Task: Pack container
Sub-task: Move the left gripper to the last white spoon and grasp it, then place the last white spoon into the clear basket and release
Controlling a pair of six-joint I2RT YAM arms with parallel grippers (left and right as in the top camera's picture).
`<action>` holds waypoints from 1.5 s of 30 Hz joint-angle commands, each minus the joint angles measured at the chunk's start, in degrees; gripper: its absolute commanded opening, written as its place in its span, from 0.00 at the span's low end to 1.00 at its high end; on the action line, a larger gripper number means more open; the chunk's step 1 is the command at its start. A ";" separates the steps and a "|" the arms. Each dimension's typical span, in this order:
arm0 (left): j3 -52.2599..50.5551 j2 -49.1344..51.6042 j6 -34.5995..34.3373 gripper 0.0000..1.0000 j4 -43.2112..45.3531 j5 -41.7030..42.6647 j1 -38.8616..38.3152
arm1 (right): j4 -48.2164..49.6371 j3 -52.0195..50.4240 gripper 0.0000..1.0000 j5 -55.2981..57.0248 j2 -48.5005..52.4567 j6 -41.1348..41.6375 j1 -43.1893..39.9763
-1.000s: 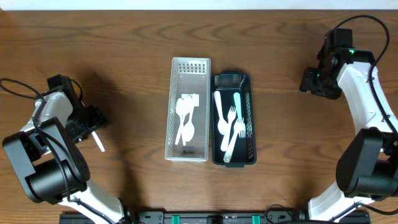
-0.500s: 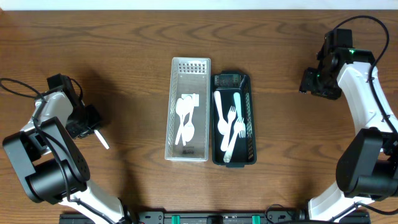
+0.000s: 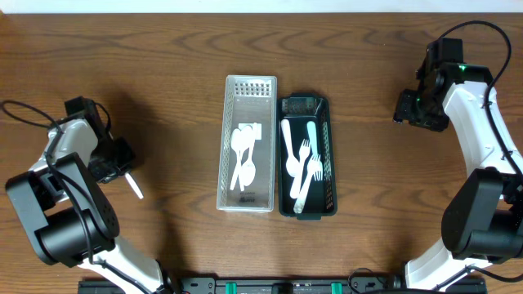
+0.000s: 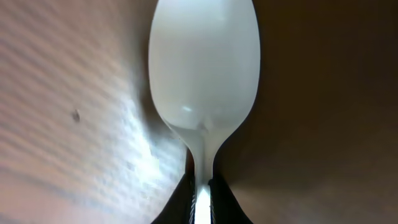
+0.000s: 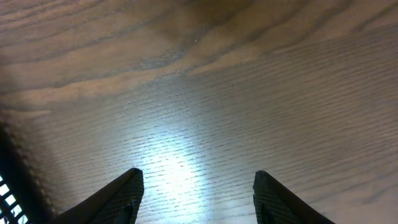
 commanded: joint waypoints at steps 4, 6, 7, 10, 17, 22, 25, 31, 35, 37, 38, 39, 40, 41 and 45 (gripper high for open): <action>4.85 -8.41 0.20 0.06 -7.39 -1.51 -6.29 | 0.48 -0.26 0.60 0.44 0.20 -0.46 -0.35; 6.75 -12.68 0.20 0.06 -9.97 -1.51 -9.88 | 0.52 -0.26 0.60 0.44 0.20 -0.46 -0.35; 7.52 -14.73 0.17 0.06 -10.99 -1.49 -11.87 | 0.57 -0.26 0.60 0.44 0.20 -0.46 -0.35; 8.74 -20.52 0.15 0.06 -12.41 -1.49 -18.82 | 0.87 -0.26 0.60 0.44 0.20 -0.46 -0.35; 8.79 -27.19 -3.50 0.06 -12.28 -1.57 -37.90 | 1.57 -0.26 0.60 0.42 0.20 -0.46 -0.33; 7.78 -23.85 -5.07 0.06 -9.49 -1.68 -46.45 | 2.21 -0.26 0.61 0.39 0.20 -0.44 -0.33; 7.61 -19.50 -5.07 0.06 -7.56 -1.68 -49.35 | 2.27 -0.26 0.61 0.42 0.20 -0.44 -0.33; 7.61 -10.03 -5.05 0.06 -4.96 -1.66 -52.41 | 2.23 -0.26 0.61 0.42 0.20 -0.44 -0.33; 7.61 -7.26 -5.03 0.11 -4.17 -1.68 -53.02 | 2.23 -0.26 0.61 0.42 0.20 -0.46 -0.33; 7.63 -7.32 -5.01 0.21 -3.80 -1.70 -53.00 | 2.25 -0.26 0.61 0.42 0.20 -0.46 -0.35; 7.78 -7.54 -4.90 0.27 -3.54 -1.70 -52.96 | 2.34 -0.26 0.61 0.42 0.20 -0.46 -0.33; 7.98 -7.78 -4.42 0.28 -3.37 -1.70 -52.87 | 2.49 -0.26 0.61 0.42 0.20 -0.46 -0.35; 8.28 -8.00 -3.61 0.29 -3.26 -1.70 -52.85 | 2.78 -0.26 0.61 0.42 0.20 -0.46 -0.33; 8.72 -8.24 -2.69 0.31 -3.26 -1.84 -52.85 | 3.17 -0.26 0.61 0.42 0.20 -0.46 -0.33; 10.45 -10.08 -0.87 0.42 -3.23 -5.90 -52.74 | 7.15 -0.24 0.66 0.37 0.09 -1.16 -0.33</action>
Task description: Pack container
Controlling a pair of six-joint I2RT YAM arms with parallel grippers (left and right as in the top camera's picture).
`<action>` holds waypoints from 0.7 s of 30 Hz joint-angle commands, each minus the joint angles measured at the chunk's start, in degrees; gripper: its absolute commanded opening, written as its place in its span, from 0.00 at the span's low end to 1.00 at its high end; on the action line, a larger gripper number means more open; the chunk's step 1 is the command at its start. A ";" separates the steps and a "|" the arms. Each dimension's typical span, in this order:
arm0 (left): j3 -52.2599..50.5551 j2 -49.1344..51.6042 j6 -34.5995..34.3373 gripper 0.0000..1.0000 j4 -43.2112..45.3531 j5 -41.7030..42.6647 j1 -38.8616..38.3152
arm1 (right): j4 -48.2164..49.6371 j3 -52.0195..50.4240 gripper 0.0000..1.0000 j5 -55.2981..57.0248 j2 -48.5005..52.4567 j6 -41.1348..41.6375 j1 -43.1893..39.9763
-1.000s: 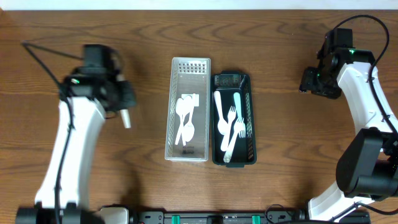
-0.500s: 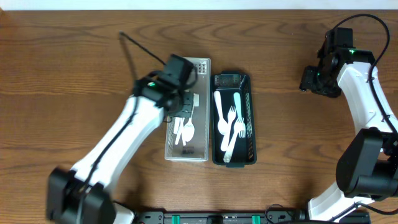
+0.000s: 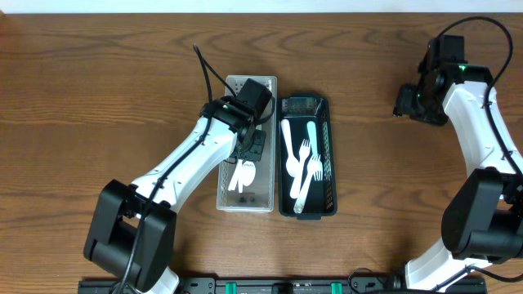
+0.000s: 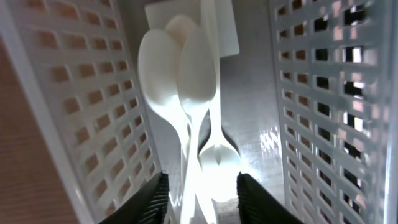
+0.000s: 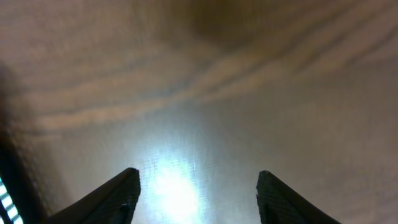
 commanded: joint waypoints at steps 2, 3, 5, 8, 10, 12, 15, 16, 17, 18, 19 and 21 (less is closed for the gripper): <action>3.54 -4.37 2.16 0.47 0.46 -8.20 0.85 | 5.27 0.09 0.70 -0.22 -0.24 -1.66 -0.33; 4.13 -5.68 2.91 0.50 1.18 -10.47 1.73 | 7.54 0.46 0.75 -1.86 -0.52 -2.80 -0.31; 4.96 -7.45 4.31 0.58 2.51 -12.26 3.37 | 11.28 0.74 0.85 -3.85 -0.85 -4.42 -0.13; 6.25 -10.58 4.83 0.98 6.14 -13.44 8.00 | 19.69 0.74 0.99 -7.43 -1.20 -7.85 0.66; 6.34 -12.39 4.79 0.98 8.94 -13.44 12.24 | 23.93 0.74 0.99 -9.62 -1.20 -7.91 1.29; 6.34 -13.16 4.79 0.98 11.04 -13.42 15.89 | 26.62 0.74 0.99 -10.99 -1.25 -7.96 1.75; 6.34 -13.27 4.83 0.98 12.28 -13.46 20.74 | 27.23 0.76 0.99 -10.97 -2.51 -9.57 1.77; 6.34 -13.27 5.79 0.98 12.24 -13.44 22.34 | 26.08 0.76 0.99 -10.71 -3.23 -10.32 1.77; 6.34 -13.29 7.58 0.98 11.96 -13.42 23.67 | 24.50 0.76 0.99 -10.47 -4.15 -11.13 1.77; 6.32 -13.40 9.81 0.98 11.37 -13.40 24.85 | 22.56 0.74 0.99 -9.44 -5.44 -11.32 1.77; 6.32 -13.60 10.43 0.98 11.19 -13.40 25.86 | 21.00 0.74 0.99 -8.37 -6.64 -11.32 1.77; 6.16 -14.67 10.34 0.98 10.40 -13.20 27.17 | 18.47 0.72 0.99 -6.73 -9.55 -11.32 1.77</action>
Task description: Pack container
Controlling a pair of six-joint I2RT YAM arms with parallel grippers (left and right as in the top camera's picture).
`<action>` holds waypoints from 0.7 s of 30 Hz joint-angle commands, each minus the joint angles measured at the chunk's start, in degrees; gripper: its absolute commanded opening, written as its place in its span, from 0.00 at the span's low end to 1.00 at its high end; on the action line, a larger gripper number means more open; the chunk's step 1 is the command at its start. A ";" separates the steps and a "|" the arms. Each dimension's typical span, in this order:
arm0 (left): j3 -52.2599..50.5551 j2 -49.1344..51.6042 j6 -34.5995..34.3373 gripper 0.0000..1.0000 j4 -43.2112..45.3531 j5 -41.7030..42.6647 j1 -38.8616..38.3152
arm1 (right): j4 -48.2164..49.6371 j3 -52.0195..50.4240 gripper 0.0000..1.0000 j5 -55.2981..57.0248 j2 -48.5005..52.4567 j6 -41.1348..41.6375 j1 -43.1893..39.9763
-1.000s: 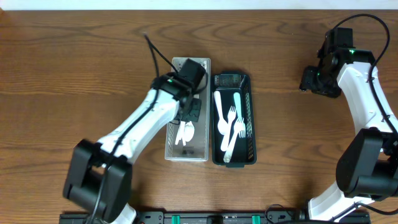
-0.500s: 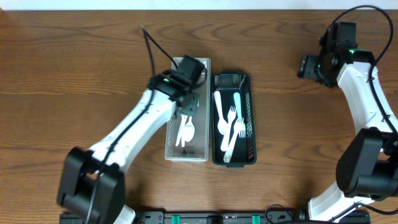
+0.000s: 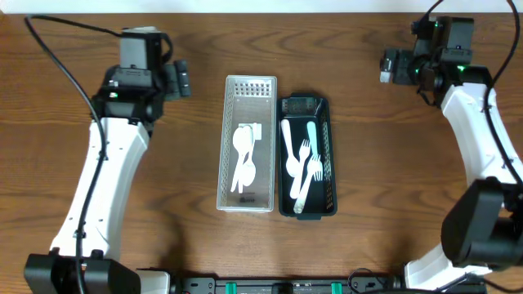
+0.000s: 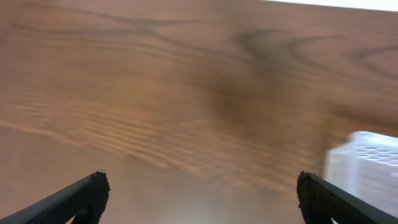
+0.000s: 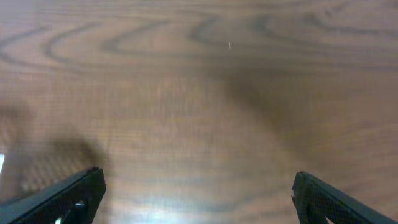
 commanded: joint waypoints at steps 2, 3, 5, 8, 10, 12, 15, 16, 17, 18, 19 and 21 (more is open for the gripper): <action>-0.66 -3.30 3.04 0.98 -1.14 -0.46 2.03 | -3.67 0.39 0.99 2.47 -9.14 -1.90 0.35; -1.40 -4.79 3.04 0.98 -0.96 -0.48 2.03 | -4.46 0.09 0.99 2.49 -10.80 -1.70 0.39; -3.06 -8.28 2.82 0.98 -0.94 -0.48 1.95 | -5.66 -1.44 0.99 2.49 -14.47 -1.68 0.39; -7.13 -15.30 2.82 0.98 -0.66 -0.48 1.90 | -5.81 -6.69 0.99 2.47 -20.81 0.04 0.55; -11.28 -20.98 2.78 0.98 0.92 -0.48 1.84 | -5.60 -11.98 0.99 3.34 -25.90 0.04 1.18; -16.90 -27.74 2.64 0.98 3.54 -0.48 1.38 | -4.92 -17.77 0.99 4.94 -31.15 0.17 2.54; -26.08 -38.05 2.64 0.98 7.23 -0.48 0.07 | -4.26 -27.69 0.99 11.13 -40.85 0.26 6.88; -29.18 -41.66 2.64 0.98 7.69 -0.48 -0.52 | -4.83 -30.40 0.99 13.51 -43.91 1.09 8.59; -32.04 -45.11 2.62 0.98 7.91 -0.48 -1.25 | -5.57 -32.89 0.99 15.43 -47.17 2.36 10.38; -34.71 -48.65 2.60 0.98 8.13 -0.48 -2.12 | -6.67 -34.97 0.99 16.41 -50.23 3.54 12.07; -37.05 -52.06 2.60 0.98 8.13 -0.48 -3.02 | -8.04 -36.83 0.99 16.72 -53.51 4.42 13.66; -41.57 -59.23 2.62 0.98 7.41 -0.50 -4.44 | -11.02 -39.87 0.99 16.68 -60.35 6.60 16.24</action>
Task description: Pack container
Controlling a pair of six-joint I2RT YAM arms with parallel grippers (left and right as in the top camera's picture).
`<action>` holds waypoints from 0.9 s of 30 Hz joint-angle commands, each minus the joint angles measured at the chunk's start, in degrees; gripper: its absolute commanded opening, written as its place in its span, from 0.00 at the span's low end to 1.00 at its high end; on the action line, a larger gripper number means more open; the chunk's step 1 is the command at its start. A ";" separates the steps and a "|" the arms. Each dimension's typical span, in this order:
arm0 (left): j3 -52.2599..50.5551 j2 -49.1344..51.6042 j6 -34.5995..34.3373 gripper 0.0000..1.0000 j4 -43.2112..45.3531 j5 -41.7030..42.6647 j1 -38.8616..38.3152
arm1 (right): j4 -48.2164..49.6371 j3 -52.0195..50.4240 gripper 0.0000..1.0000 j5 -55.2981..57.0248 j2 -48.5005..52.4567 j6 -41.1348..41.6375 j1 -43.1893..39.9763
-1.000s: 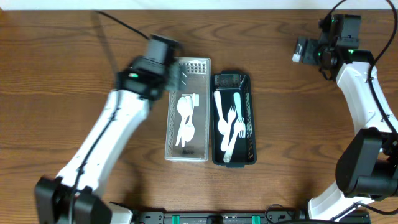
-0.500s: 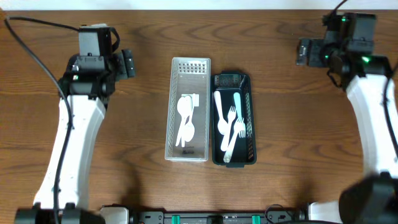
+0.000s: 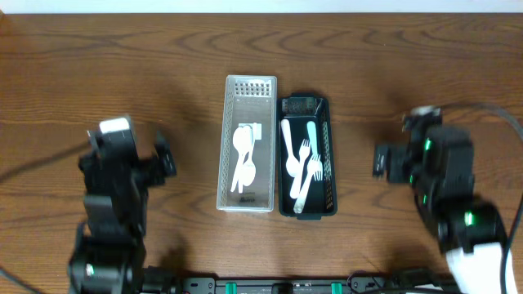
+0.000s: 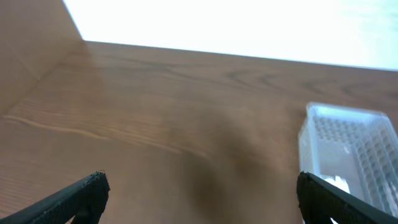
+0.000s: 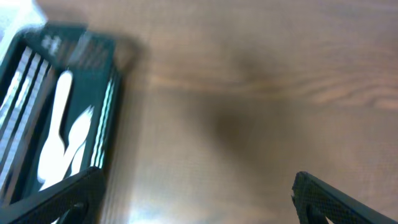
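Note:
A white mesh basket (image 3: 246, 144) in the middle of the table holds white spoons (image 3: 243, 155). The black basket (image 3: 305, 155) beside it on the right holds white forks and knives (image 3: 301, 163). My left gripper (image 3: 164, 163) hangs open and empty left of the white basket (image 4: 348, 149), its fingertips (image 4: 84, 194) far apart. Equally open and empty, my right gripper (image 3: 381, 161) is right of the black basket (image 5: 62, 118); one fingertip (image 5: 336, 196) shows at the frame's bottom.
Bare brown wood (image 3: 98, 73) lies around both baskets. The table's back edge (image 4: 217, 53) meets a white wall. Both arm bases sit at the front edge.
Both arms have drawn back from the table's far corners towards the front. The grippers now hang level with the baskets, one on each side, both still wide open.
My left gripper first held a white spoon at the table's left, the right one open at the far right. Then the left stood open inside the white basket, the spoon lying among the others. Both arms were then at the back corners, and now flank the baskets.

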 commanded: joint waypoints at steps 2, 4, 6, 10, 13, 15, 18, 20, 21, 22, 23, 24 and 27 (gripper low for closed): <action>-8.15 -12.94 0.72 0.98 -2.23 -0.46 -2.12 | -5.27 -4.68 0.99 4.46 -12.74 4.74 3.76; -10.32 -17.81 0.72 0.98 -3.63 -0.46 -2.14 | -8.33 -6.25 0.99 4.61 -17.20 4.74 3.72; -11.50 -21.40 0.74 0.98 -4.90 -0.46 -2.14 | -8.63 -7.32 0.99 4.55 -20.76 4.76 3.72; -11.89 -23.87 0.74 0.98 -5.11 -0.46 -2.14 | -8.98 -7.69 0.99 4.13 -23.80 4.74 3.72; -11.89 -23.65 0.74 0.98 -5.18 -0.46 -2.14 | -10.27 -7.69 0.99 4.13 -23.82 4.74 3.72; -11.89 -23.65 0.74 0.98 -5.18 -0.46 -2.14 | -10.99 -7.72 0.99 4.13 -23.85 4.74 3.72; -11.89 -23.65 0.74 0.98 -5.18 -0.46 -2.14 | -11.15 -7.69 0.99 4.13 -23.85 4.74 3.72; -11.89 -23.65 0.74 0.98 -5.18 -0.46 -2.14 | -11.15 -7.69 0.99 4.13 -23.85 4.74 3.72; -11.89 -23.65 0.74 0.98 -5.20 -0.46 -2.14 | -11.15 -7.72 0.99 4.13 -23.85 4.74 3.72; -11.89 -23.65 0.74 0.98 -5.18 -0.46 -2.14 | -11.15 -7.72 0.99 4.13 -23.85 4.74 3.72; -11.89 -23.65 0.74 0.98 -5.18 -0.46 -2.14 | -11.15 -7.69 0.99 4.13 -23.85 4.74 3.72; -11.89 -23.65 0.74 0.98 -5.20 -0.46 -2.14 | -11.15 -7.69 0.99 4.13 -23.85 4.74 3.72; -11.89 -23.65 0.74 0.98 -5.20 -0.46 -2.14 | -11.15 -7.69 0.99 4.13 -23.85 4.74 3.72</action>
